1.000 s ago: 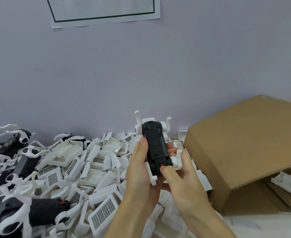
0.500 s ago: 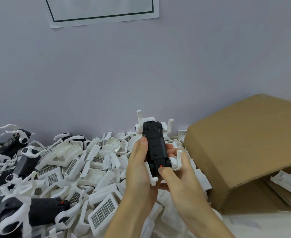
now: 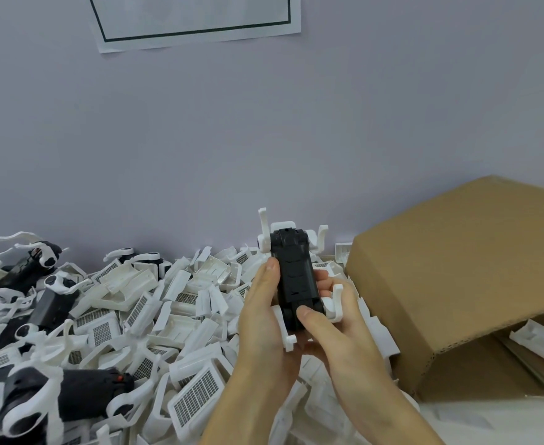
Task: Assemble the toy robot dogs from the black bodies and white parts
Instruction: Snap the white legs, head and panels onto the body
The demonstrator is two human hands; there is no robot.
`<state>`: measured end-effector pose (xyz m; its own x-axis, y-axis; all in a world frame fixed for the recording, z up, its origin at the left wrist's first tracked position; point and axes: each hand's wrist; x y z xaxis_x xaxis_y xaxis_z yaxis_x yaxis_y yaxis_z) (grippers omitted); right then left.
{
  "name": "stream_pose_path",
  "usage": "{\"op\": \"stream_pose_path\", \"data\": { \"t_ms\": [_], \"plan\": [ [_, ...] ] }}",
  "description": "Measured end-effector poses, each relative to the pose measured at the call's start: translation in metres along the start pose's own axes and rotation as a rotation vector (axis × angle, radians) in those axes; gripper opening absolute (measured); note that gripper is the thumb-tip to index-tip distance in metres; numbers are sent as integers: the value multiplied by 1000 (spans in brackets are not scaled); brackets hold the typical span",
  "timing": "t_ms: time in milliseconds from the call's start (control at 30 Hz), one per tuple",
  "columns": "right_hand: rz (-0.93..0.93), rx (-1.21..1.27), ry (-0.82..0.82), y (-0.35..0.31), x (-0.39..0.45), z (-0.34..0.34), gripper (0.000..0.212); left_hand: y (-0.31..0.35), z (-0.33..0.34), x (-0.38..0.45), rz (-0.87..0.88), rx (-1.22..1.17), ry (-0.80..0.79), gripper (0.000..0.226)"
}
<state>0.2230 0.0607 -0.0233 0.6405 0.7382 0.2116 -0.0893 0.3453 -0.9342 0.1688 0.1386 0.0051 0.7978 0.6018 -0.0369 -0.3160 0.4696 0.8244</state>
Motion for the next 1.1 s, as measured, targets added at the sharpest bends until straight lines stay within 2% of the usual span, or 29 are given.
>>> {"op": "stream_pose_path", "data": {
  "t_ms": [100,200,367,467,567,767,1000,1100],
  "plan": [
    [0,-7,-15,2,1,-2,37,-1,-1,0,-8,6,6,54],
    [-5,1,-33,3,1,-4,36,-1,-1,1,-18,22,11,62],
    [-22,0,-71,3,0,-5,51,-1,-4,3,-17,31,22,63],
    [-29,-10,-72,2,0,-4,49,0,-2,2,2,17,11,53],
    [-41,-46,-28,2,1,-3,41,-1,-1,1,11,-4,-2,61],
    [-79,-143,48,5,1,-2,46,2,0,-2,22,12,-40,71],
    [-62,-110,39,-1,2,-7,43,1,-2,-1,43,32,-51,67],
    [-50,-80,16,-2,0,-8,44,1,-2,0,35,29,-45,71]
  ]
}}
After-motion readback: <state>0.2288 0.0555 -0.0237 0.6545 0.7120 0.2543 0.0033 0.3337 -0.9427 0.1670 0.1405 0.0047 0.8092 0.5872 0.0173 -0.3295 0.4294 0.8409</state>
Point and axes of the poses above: each hand's wrist, its own x-axis towards the middle knuckle, its own z-axis out of the palm, y = z × x, and after that the axes turned 3 degrees about x, right-handed
